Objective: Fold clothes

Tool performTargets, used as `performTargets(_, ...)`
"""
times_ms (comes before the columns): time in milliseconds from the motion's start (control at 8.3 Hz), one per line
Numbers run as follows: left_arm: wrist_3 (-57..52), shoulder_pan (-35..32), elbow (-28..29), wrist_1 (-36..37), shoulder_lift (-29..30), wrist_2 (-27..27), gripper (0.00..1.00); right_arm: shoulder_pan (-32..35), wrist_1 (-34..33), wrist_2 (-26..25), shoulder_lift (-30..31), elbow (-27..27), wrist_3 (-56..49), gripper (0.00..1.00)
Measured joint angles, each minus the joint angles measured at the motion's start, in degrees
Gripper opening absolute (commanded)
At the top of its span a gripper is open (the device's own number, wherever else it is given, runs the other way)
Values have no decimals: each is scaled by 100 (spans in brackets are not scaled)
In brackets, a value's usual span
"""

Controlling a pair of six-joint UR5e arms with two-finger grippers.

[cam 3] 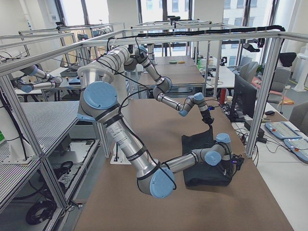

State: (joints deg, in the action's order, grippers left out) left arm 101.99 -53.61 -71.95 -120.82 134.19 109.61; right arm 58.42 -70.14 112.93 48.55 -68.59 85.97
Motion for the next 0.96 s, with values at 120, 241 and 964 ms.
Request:
performTargets(120, -2, -4, 153, -101, 63, -10, 0, -20, 79, -38, -40, 106, 2, 0)
performTargets(241, -3, -6, 276, -148, 118, -42, 0, -49, 112, -60, -61, 152, 4, 0)
performTargets(964, -12, -5, 1045, -761, 214, -223, 66, -197, 376, -237, -69, 159, 50, 67)
